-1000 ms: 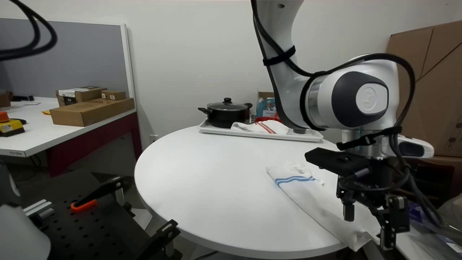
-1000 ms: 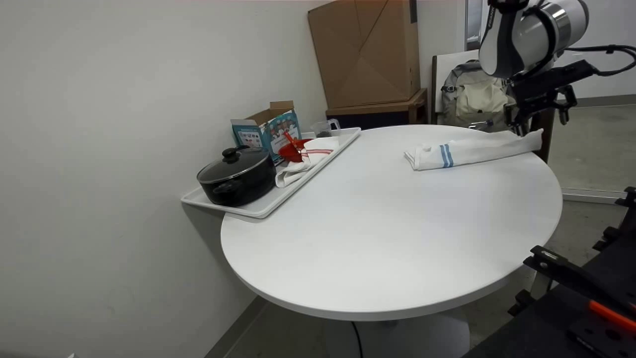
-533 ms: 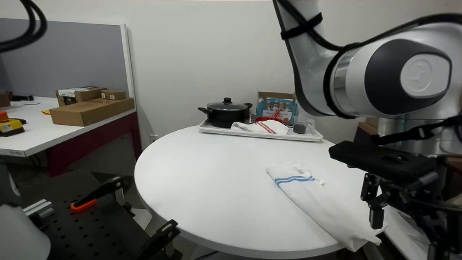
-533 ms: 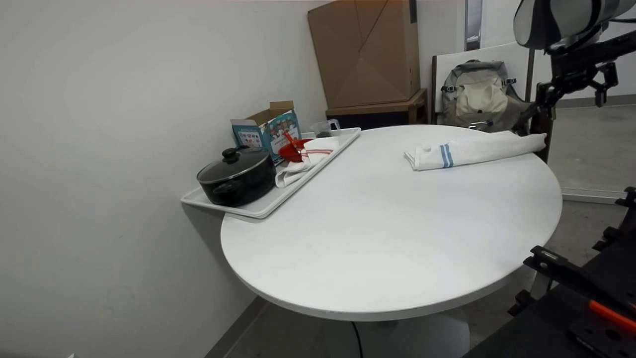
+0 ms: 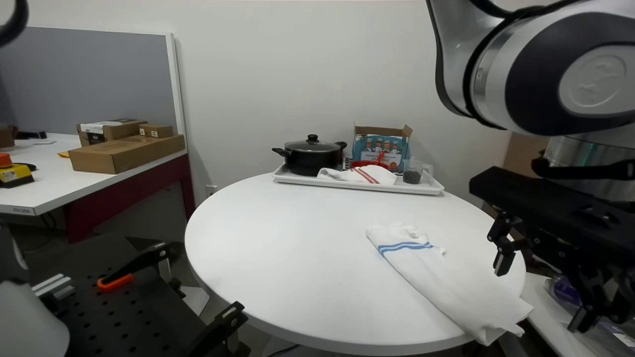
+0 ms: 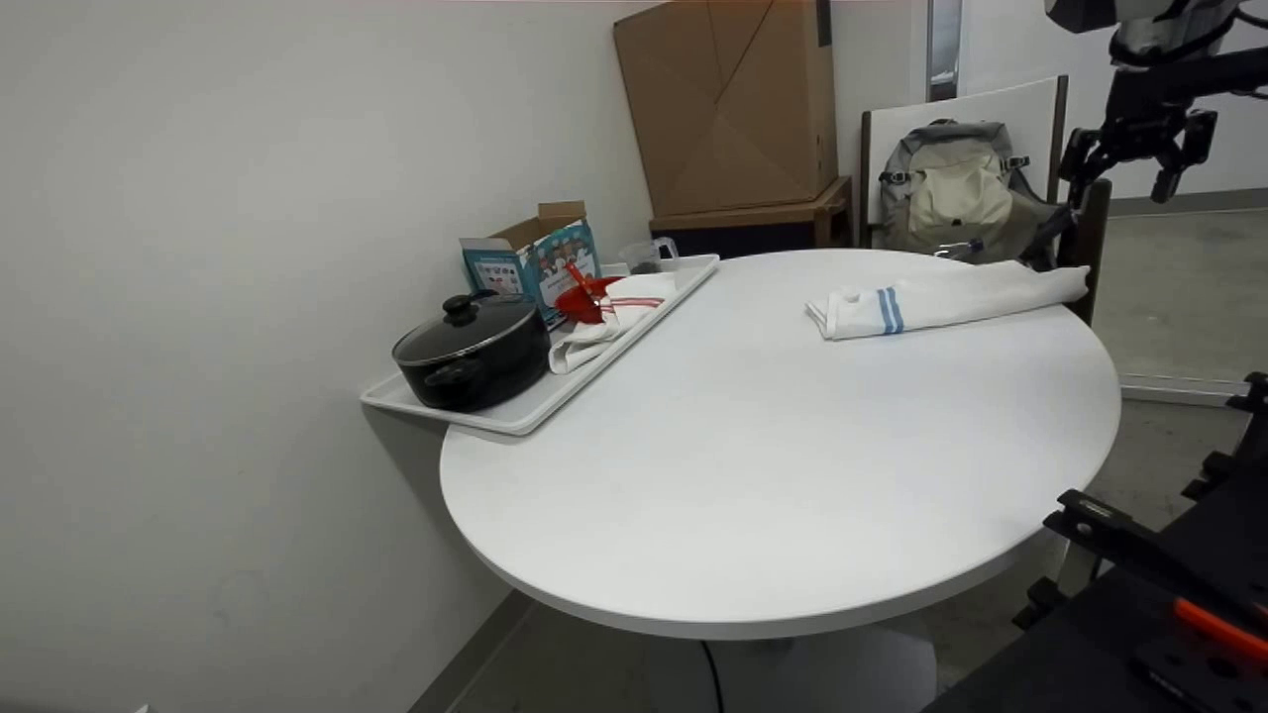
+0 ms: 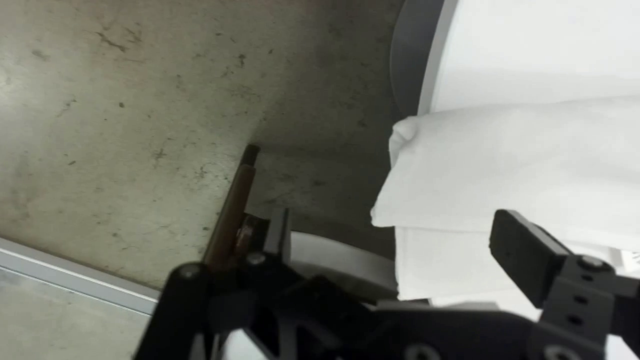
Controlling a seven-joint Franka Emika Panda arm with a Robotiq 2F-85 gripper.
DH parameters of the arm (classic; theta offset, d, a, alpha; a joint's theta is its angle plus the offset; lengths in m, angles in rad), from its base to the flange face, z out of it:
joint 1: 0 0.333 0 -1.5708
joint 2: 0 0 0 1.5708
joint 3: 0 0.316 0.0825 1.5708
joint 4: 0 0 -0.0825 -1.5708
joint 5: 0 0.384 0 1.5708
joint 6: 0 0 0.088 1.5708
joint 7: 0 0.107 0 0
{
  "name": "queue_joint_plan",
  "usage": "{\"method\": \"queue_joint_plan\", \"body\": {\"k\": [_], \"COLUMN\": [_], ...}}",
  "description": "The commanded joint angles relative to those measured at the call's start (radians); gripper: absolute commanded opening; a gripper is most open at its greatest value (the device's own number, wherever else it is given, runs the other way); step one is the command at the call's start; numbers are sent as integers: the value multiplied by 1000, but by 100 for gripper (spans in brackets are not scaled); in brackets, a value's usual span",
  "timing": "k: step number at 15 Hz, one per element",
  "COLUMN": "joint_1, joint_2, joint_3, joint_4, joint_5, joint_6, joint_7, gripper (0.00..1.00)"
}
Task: Fold the towel on the table
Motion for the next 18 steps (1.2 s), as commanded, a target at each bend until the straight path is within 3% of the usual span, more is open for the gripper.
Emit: {"method": "queue_joint_plan", "body": {"k": [1,9,18], "joint_1": [-76,-96,-48], "joint_2": [9,107,264], "joint_3": [62,46,75], "joint_4": [30,129,261], "joint_5": [78,56,38], "joint_6": [-54,-38,-13], "joint_7": [-123,-74,-34], "gripper": [100,100,100]}}
